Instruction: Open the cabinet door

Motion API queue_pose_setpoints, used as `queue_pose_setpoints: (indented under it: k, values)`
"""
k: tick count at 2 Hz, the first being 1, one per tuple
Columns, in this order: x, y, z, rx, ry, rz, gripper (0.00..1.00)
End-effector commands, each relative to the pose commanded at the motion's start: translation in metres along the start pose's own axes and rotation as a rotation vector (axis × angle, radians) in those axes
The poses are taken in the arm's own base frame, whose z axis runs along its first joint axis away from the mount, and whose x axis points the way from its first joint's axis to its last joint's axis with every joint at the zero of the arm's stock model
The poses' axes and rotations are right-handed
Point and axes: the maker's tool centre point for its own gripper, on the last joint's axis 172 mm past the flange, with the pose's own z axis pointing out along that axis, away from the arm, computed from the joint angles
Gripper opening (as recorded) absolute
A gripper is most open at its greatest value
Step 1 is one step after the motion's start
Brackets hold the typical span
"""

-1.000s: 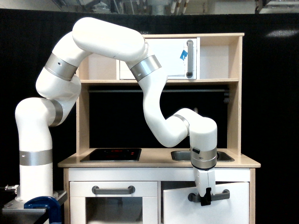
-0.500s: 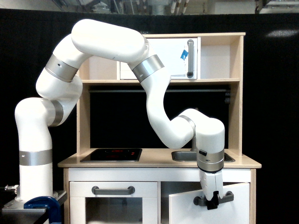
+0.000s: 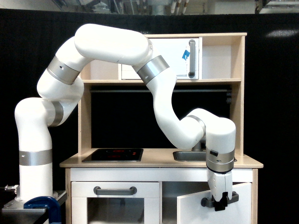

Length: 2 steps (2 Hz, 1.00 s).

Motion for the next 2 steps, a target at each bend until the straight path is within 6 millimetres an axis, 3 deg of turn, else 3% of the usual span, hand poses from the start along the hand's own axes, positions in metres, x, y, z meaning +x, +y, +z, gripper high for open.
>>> queue_pose_setpoints:
  k: [1, 2]
  values:
    - [0.0045, -0.0002, -0.0049, 0.0, 0.0, 0.0, 0.0]
    - [0.001, -0.0089, 0.0004, 0.0, 0.0, 0.0, 1.0]
